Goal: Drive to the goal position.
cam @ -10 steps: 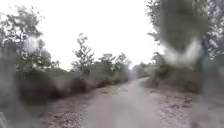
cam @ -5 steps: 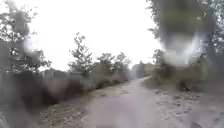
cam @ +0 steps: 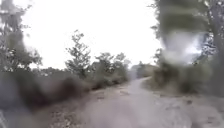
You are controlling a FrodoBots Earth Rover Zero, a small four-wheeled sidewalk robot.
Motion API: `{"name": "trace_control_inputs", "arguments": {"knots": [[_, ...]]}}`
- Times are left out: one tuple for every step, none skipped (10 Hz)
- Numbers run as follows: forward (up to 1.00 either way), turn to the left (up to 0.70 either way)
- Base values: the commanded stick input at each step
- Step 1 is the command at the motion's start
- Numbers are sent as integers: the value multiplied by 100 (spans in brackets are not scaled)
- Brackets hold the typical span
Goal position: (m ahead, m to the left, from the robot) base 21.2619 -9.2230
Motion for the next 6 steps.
{"name": "trace_control_inputs", "arguments": {"knots": [[70, 0], [70, 0], [70, 0], [70, 0], [70, 0], [70, 0]]}}
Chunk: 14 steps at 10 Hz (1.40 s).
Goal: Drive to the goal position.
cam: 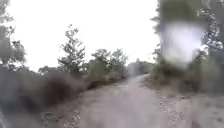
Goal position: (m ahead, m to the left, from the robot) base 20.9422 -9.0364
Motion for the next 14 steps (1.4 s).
{"name": "trace_control_inputs", "arguments": {"knots": [[70, -1], [70, -8], [70, -14], [70, -14], [70, -4], [70, 0], [70, 0], [70, 0], [70, 0], [70, 0], [70, 0], [70, 0], [70, 0], [70, 0]]}}
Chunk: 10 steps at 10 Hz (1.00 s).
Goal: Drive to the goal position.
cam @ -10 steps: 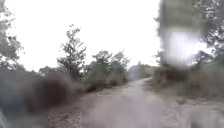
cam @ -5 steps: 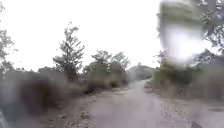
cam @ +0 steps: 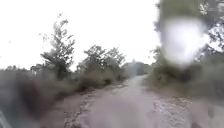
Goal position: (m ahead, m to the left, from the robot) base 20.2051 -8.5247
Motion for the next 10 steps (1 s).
{"name": "trace_control_inputs", "arguments": {"knots": [[70, 0], [70, 0], [70, 0], [70, 0], [70, 0], [70, 0], [70, 0], [70, -14], [70, -14], [70, -14]]}}
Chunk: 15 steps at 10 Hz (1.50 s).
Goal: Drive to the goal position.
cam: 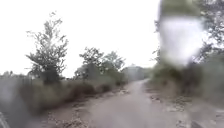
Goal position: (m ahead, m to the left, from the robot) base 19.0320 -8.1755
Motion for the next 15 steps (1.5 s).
{"name": "trace_control_inputs", "arguments": {"knots": [[70, -3], [70, 0], [70, 0], [70, 0], [70, 0], [70, 0], [70, 0], [70, 0], [70, -4], [70, -9], [70, -13], [70, -13], [70, -8], [70, -1], [70, 0]]}}
